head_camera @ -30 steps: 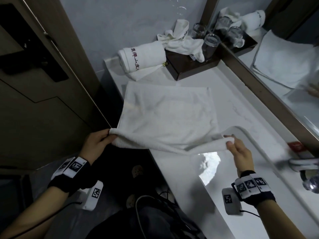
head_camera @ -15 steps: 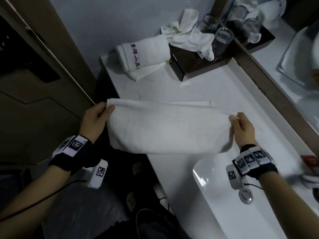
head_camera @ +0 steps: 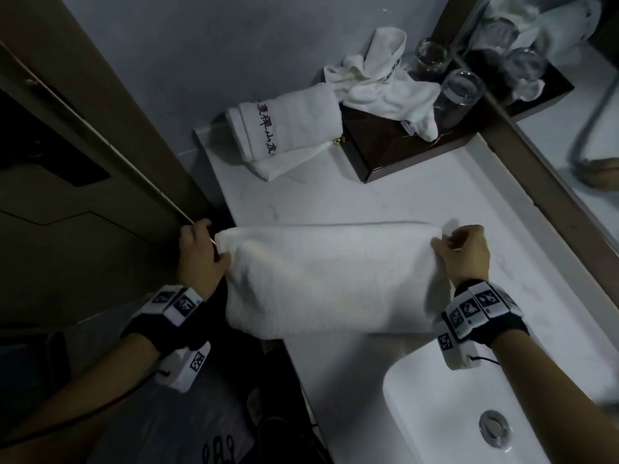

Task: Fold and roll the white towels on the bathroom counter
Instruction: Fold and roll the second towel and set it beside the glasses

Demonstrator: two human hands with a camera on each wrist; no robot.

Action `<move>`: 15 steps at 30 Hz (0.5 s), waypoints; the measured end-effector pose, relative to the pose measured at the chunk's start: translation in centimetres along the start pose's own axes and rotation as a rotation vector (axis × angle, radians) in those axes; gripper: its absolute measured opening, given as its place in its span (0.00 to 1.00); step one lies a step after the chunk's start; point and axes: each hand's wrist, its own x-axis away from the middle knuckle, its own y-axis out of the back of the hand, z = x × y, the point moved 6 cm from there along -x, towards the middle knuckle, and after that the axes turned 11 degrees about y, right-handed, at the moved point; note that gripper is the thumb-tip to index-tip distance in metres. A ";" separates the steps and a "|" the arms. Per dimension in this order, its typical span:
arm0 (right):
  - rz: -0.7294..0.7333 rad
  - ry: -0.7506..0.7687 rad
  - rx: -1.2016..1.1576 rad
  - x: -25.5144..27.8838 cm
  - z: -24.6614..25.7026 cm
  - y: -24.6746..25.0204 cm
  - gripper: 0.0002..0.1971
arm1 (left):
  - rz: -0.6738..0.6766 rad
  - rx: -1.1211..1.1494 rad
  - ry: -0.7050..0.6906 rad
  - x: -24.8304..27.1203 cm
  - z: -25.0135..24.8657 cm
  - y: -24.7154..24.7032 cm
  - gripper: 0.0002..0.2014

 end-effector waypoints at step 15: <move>0.741 0.474 0.321 11.9 2.8 -4.8 0.57 | 0.282 -0.710 -0.553 10.9 -3.7 -11.1 0.56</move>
